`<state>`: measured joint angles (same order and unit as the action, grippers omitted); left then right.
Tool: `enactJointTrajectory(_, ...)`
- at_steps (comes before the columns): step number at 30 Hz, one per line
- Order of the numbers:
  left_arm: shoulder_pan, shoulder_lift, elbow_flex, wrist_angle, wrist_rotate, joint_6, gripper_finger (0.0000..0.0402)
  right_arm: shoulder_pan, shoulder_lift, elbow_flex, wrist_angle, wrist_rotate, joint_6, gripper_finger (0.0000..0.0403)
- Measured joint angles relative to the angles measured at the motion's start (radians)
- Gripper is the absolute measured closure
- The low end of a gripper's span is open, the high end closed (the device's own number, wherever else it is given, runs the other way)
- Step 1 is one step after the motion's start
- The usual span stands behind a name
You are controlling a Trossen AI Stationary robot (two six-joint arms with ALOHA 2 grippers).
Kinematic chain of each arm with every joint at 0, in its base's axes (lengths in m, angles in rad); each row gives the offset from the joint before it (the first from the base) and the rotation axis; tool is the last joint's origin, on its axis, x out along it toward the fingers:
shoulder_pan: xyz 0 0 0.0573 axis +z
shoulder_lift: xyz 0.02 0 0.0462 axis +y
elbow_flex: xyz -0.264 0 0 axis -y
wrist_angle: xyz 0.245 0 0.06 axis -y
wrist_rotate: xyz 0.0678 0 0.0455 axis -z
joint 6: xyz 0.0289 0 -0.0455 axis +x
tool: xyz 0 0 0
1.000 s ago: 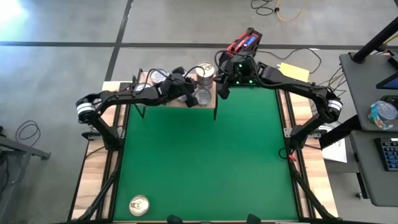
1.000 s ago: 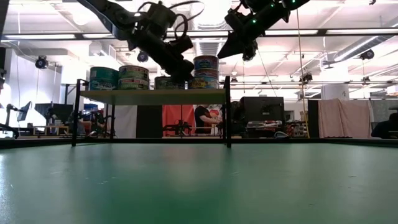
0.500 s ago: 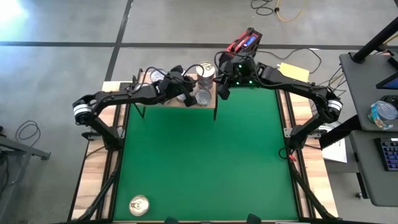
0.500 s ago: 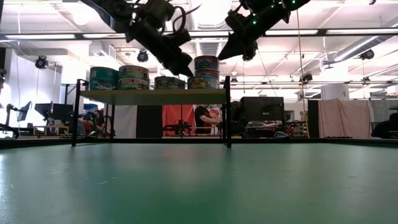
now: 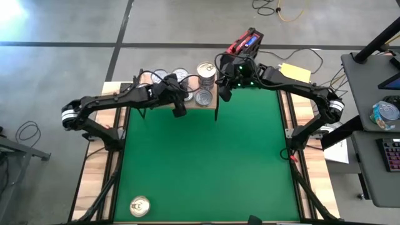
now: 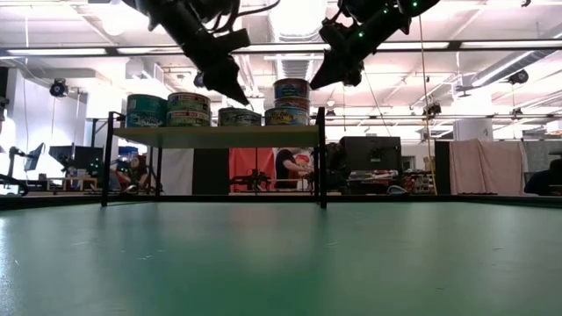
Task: Stack canned seafood by type on shelf
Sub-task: Stack the blue tuna can on top of the blue tuna can on the shelf
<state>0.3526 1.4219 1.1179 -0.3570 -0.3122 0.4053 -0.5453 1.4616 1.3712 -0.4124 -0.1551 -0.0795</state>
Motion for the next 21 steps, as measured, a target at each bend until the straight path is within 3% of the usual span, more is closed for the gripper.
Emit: enactJointTrajectory(21,-0.026,0.022,-0.004,-0.067,0.0,-0.004,0.0401,0.0,0.0,0.0,0.005,0.0,0.003,0.039)
